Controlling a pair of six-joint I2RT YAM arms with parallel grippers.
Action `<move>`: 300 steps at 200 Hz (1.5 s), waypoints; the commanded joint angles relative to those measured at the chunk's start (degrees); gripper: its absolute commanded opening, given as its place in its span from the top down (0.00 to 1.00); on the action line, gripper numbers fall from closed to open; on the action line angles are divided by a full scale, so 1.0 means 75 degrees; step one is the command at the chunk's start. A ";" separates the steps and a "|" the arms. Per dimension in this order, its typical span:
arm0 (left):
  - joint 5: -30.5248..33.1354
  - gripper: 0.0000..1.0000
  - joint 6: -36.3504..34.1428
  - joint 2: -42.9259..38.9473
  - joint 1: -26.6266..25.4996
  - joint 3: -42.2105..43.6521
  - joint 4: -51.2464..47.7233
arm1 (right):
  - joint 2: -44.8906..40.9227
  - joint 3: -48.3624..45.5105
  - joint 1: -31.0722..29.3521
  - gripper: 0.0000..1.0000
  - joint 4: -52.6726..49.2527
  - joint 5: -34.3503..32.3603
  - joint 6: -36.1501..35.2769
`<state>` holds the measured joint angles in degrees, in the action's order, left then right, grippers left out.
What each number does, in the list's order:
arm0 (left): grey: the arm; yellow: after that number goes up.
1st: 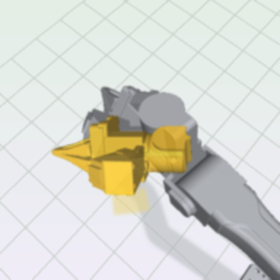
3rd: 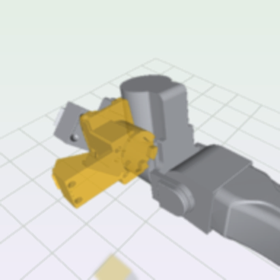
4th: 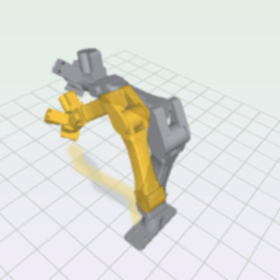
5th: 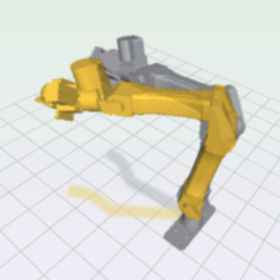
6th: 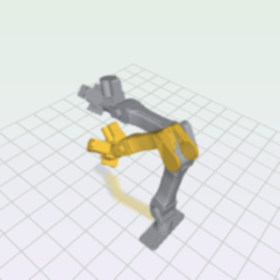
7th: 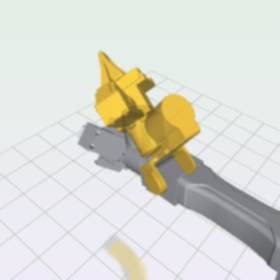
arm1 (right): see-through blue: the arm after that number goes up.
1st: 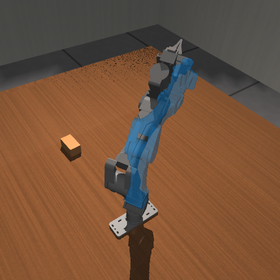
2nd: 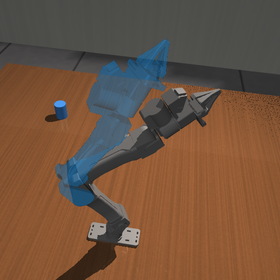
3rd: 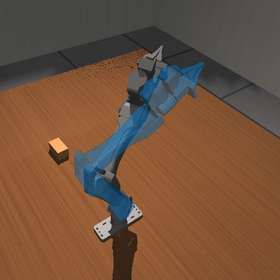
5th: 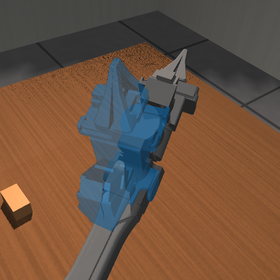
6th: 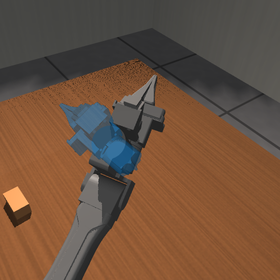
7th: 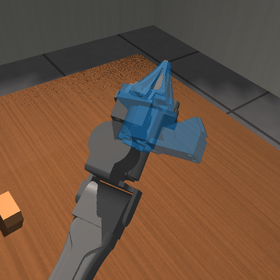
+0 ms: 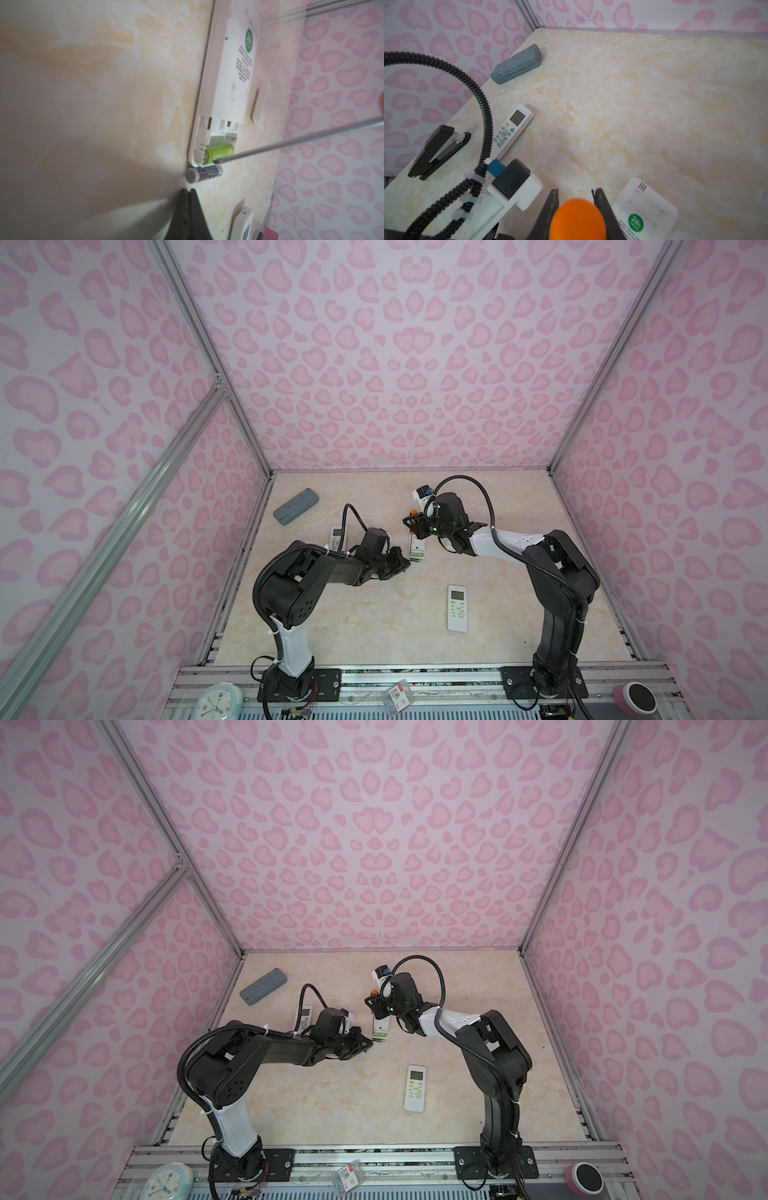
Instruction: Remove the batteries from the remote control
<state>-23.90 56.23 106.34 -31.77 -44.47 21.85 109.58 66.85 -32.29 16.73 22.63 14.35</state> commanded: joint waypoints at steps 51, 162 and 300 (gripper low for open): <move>0.0240 0.92 -0.0337 -0.0351 0.0017 -0.0083 -0.1057 | -0.0184 0.0072 0.0193 1.00 -0.0351 -0.0137 -0.0564; 0.0070 0.88 0.0046 -0.0212 -0.0256 -0.0502 -0.0944 | 0.0013 -0.0312 0.0415 1.00 -0.0157 0.0260 0.0059; 0.0113 0.89 0.0262 0.0441 -0.0499 -0.0844 -0.0745 | 0.0447 0.0262 0.0588 1.00 -0.1150 0.0219 0.0748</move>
<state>-24.43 58.43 108.79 -35.73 -50.35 16.80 111.85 67.88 -27.90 12.43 24.01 19.29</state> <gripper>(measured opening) 0.114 0.228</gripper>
